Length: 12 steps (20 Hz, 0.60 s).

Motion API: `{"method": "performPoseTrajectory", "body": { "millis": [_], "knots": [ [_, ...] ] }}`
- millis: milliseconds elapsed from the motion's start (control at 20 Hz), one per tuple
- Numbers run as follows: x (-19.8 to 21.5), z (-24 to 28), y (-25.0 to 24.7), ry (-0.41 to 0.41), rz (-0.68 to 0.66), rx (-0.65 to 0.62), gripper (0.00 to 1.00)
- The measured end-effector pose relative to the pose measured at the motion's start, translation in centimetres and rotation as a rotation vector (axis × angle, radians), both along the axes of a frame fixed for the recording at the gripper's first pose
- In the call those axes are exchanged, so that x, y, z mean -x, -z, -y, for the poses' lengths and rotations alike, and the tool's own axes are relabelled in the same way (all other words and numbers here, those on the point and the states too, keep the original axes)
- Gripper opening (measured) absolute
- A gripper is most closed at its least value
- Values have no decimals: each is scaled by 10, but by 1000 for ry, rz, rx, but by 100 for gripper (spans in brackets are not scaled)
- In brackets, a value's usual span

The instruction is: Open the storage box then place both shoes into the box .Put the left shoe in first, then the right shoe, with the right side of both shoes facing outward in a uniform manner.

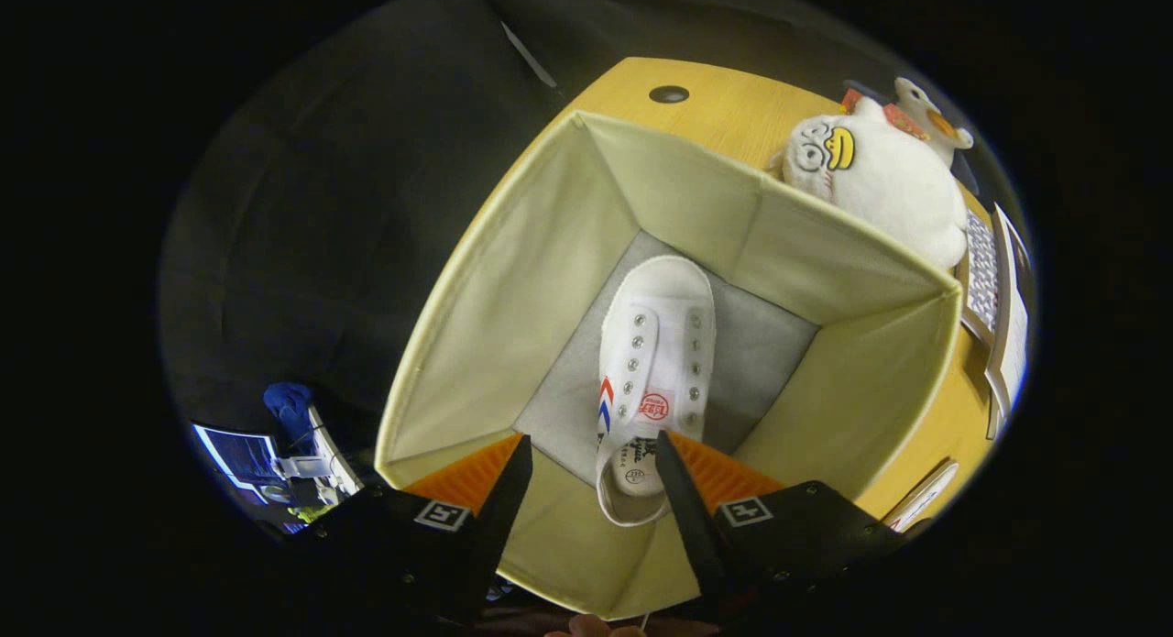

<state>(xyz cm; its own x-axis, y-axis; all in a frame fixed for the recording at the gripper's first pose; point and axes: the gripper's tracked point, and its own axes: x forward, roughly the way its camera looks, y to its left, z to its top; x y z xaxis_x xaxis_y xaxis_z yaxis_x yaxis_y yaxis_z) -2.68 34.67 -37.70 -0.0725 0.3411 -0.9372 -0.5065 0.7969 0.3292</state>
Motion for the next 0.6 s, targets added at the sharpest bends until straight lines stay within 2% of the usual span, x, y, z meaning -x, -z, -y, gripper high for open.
{"method": "performPoseTrajectory", "body": {
  "millis": [200,400,600],
  "knots": [
    [-12,15,-45,32,40,-66,98],
    [-29,53,-87,119,59,-142,98],
    [-34,106,-107,200,67,-166,98]
  ]
}}
